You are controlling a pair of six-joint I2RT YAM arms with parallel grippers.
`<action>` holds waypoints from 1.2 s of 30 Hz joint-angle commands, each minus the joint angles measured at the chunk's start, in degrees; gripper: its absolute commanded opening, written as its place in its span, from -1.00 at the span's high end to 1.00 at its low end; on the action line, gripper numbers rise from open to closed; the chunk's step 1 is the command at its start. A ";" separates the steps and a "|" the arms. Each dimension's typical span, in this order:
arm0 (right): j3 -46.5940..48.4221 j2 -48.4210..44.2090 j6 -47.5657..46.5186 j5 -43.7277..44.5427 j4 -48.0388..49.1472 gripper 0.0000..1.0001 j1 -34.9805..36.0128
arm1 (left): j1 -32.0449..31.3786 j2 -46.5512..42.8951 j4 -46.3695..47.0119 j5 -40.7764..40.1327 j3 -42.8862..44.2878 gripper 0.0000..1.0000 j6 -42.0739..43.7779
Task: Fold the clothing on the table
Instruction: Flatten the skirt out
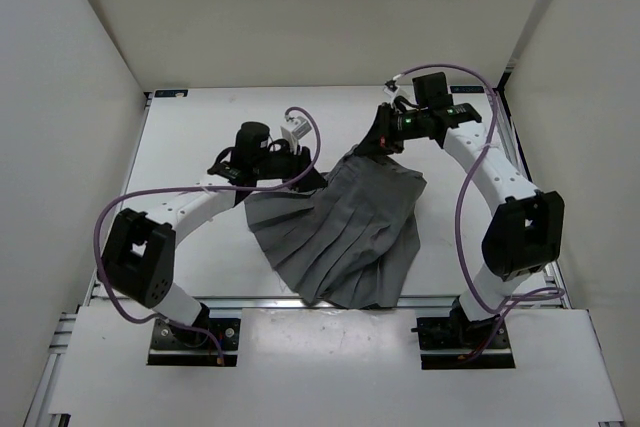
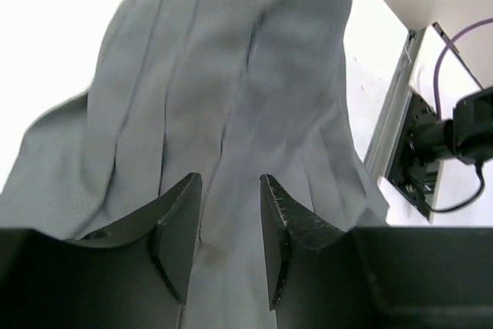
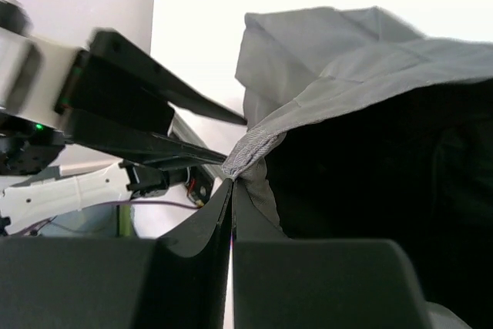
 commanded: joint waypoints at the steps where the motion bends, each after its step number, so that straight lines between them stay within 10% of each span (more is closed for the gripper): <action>1: 2.06 1.02 0.68 -3.42 -1.10 1.00 0.55 | -1.49 2.17 2.84 0.58 5.56 0.05 1.88; 13: 4.43 4.10 0.33 -4.04 -2.59 0.99 1.34 | -5.62 8.16 5.65 4.63 9.62 -0.06 5.57; 36: 2.41 3.05 0.24 -4.65 -2.68 1.00 0.72 | -7.29 6.14 -11.23 -19.63 14.45 -0.29 22.28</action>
